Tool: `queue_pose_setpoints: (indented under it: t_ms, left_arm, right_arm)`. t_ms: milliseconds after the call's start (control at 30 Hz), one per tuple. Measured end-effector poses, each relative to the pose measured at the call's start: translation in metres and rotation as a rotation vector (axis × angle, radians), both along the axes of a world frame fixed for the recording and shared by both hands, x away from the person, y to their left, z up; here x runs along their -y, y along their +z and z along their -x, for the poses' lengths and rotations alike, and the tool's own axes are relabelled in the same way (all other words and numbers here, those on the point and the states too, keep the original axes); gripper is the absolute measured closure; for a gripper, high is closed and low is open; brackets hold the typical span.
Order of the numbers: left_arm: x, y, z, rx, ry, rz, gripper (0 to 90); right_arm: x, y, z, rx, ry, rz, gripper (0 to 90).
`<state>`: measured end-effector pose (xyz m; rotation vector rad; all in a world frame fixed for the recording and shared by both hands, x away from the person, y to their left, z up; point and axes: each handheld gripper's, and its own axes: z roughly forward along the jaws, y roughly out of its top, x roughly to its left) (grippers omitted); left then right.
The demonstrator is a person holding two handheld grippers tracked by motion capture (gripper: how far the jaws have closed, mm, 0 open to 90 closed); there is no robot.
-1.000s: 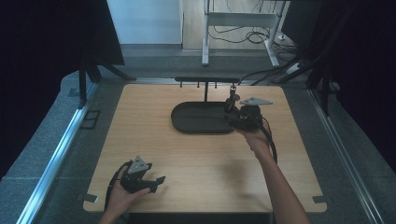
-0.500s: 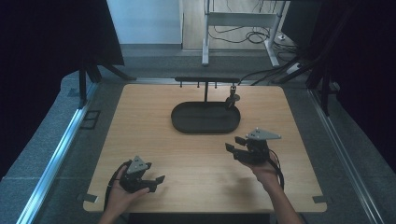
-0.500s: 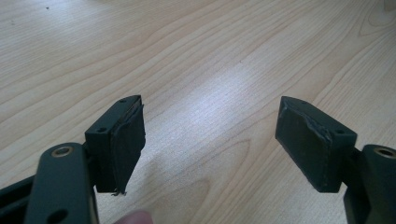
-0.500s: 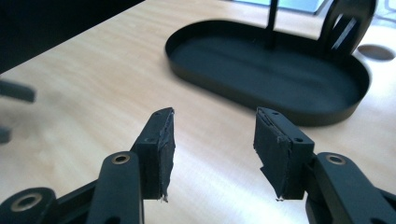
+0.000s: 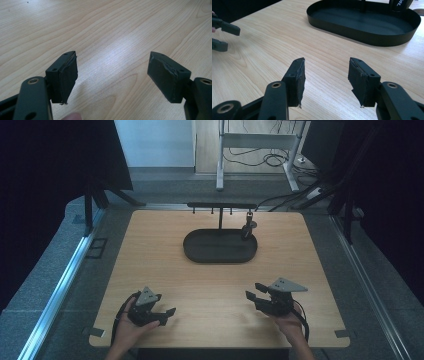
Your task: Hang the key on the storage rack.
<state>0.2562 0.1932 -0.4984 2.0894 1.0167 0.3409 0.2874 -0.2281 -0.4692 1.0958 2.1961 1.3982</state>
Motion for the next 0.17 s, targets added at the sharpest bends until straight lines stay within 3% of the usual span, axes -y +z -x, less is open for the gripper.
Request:
queue_pose_setpoints:
  t_ms: [133,167]
  left_arm:
    - [0.0001,-0.0017,-0.0008,-0.004,0.001,-0.003,24.6]
    - [0.0,-0.002,-0.0011,-0.004,-0.001,-0.006,24.6]
  right_arm:
    - [0.0021,-0.0015,0.0016,0.013,0.018,-0.005,44.5]
    - [0.0054,-0.0028,0.0041,0.024,0.068,-0.025,43.0]
